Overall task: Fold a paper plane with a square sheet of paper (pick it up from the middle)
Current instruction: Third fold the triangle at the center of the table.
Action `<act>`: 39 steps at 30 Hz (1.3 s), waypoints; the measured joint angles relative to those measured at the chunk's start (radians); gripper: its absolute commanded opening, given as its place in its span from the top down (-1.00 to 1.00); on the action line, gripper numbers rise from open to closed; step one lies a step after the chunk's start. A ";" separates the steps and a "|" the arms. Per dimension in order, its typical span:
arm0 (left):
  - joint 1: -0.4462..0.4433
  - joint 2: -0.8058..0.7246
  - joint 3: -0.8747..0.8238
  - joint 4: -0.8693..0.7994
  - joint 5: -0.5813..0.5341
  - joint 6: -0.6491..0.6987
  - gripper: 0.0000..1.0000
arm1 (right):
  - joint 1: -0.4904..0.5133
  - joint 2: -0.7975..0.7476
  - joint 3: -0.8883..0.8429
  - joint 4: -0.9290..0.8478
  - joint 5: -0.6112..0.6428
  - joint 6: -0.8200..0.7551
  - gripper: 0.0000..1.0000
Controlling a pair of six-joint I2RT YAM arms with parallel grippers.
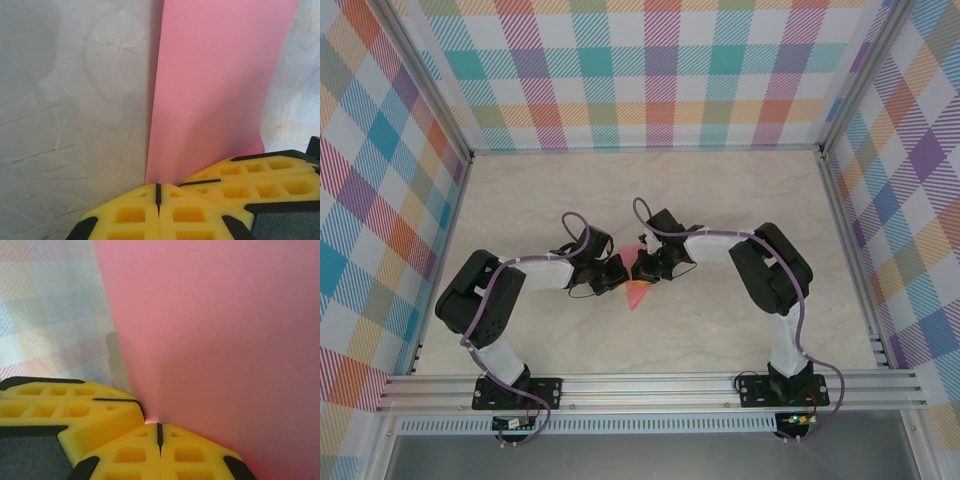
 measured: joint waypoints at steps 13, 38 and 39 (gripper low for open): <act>-0.003 0.003 0.012 -0.021 -0.008 0.022 1.00 | -0.011 -0.134 -0.193 0.127 0.009 0.062 1.00; -0.021 0.014 0.063 -0.106 -0.064 0.061 1.00 | -0.079 -0.120 -0.212 0.151 0.036 0.082 1.00; -0.021 0.014 0.063 -0.106 -0.064 0.060 1.00 | -0.079 -0.120 -0.211 0.146 0.039 0.081 1.00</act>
